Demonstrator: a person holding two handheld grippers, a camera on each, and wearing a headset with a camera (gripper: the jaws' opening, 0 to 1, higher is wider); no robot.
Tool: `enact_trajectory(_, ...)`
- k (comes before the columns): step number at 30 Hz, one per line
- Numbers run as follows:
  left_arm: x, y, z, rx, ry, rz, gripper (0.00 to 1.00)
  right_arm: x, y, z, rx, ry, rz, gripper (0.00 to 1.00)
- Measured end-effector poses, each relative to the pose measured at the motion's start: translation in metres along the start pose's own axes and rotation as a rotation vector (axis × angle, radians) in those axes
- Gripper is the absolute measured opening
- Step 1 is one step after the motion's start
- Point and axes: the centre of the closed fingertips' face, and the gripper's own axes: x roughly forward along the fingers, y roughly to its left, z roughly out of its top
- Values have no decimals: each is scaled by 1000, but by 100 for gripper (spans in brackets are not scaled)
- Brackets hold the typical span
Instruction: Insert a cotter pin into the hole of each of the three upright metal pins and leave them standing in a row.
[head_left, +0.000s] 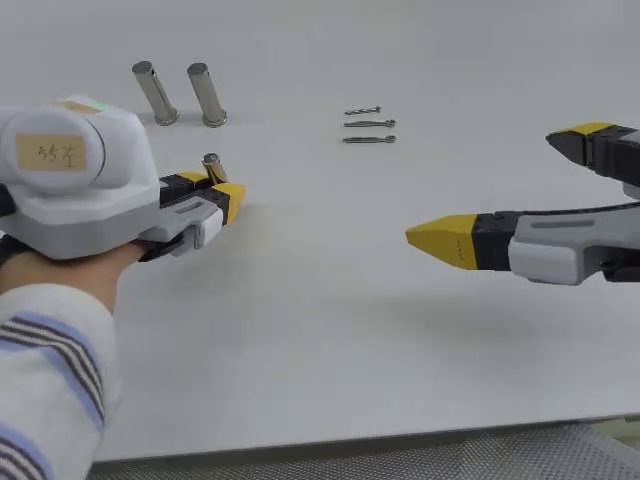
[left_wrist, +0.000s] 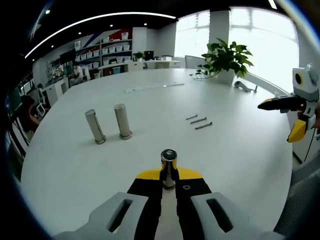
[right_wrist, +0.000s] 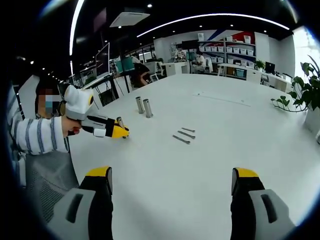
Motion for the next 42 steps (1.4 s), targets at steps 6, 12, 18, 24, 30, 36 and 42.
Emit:
enact_trajectory(6,1,-4,-1,-22,-4,-1,5,-1,-1,4,-9,-30,-5,98)
enact_trajectory(12,2,-7,-2,-25,0,-3,5,-1,-3,9,-32,-57,-3,98)
enact_trajectory(18,4,-10,-4,-8,0,14,5,-2,0,10,-55,-69,-1,98)
enact_trajectory(24,4,-11,-2,-13,-12,28,5,-1,1,9,-60,-60,7,98)
enact_trajectory(30,3,-12,-2,-2,-19,33,5,-2,1,10,-66,-59,3,98)
enact_trajectory(36,1,-14,-3,18,-15,27,5,-2,3,8,-65,-50,7,98)
enact_trajectory(42,0,-15,-4,50,-11,20,5,-3,3,10,-70,-55,4,98)
